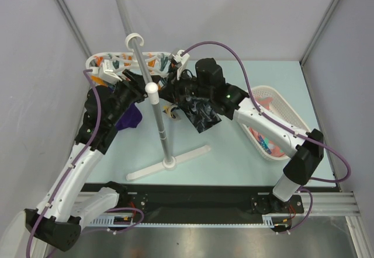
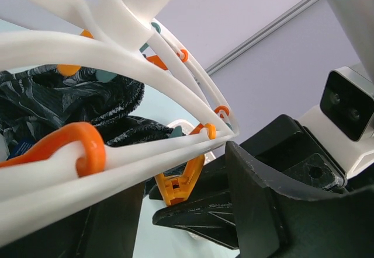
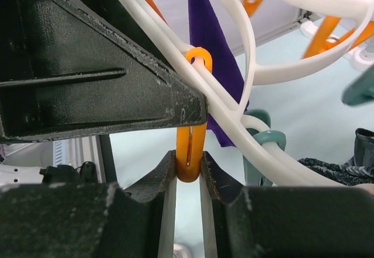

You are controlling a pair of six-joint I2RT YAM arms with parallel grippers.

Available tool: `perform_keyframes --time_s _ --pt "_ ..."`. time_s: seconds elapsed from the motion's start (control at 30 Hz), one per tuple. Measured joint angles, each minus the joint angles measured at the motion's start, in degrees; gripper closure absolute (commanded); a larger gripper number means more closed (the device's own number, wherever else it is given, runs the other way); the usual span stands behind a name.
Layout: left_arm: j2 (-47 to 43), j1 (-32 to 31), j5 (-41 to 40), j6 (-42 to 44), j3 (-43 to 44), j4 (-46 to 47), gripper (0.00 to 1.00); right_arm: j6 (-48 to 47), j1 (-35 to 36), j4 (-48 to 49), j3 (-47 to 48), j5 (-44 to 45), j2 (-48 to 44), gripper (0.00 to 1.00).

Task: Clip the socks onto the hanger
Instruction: Open the clamp at the hanger.

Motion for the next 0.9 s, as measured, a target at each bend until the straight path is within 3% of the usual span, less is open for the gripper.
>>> perform_keyframes --time_s 0.13,0.2,0.5,0.6,0.63,0.73,0.77,0.9 --pt "0.13 -0.33 -0.04 -0.35 0.0 -0.11 0.28 -0.68 0.31 -0.04 0.0 0.94 0.0 1.0" --pt "0.13 -0.52 -0.13 -0.57 0.0 -0.26 0.28 -0.94 0.57 -0.02 0.0 1.2 0.0 1.0" --pt "0.07 -0.83 -0.48 -1.75 0.0 -0.42 0.51 -1.88 0.98 -0.09 0.0 2.14 0.0 1.0" --pt "0.17 -0.83 -0.48 -1.79 0.0 -0.42 0.67 -1.88 0.98 0.02 0.0 2.49 -0.09 0.98" --pt "0.17 -0.83 -0.48 -1.79 0.0 -0.42 0.79 -1.88 1.03 0.02 0.0 2.58 -0.09 0.93" --pt "0.2 -0.83 -0.48 -1.77 0.0 -0.42 1.0 -1.84 1.05 0.0 0.0 2.91 -0.17 0.7" --pt "0.22 -0.83 -0.5 -1.77 0.0 -0.42 1.0 -1.84 1.09 -0.02 0.0 3.1 -0.24 0.57" --pt "0.66 -0.87 -0.61 -1.79 0.0 -1.18 1.0 -1.68 1.51 -0.5 -0.13 4.81 -1.25 0.39"
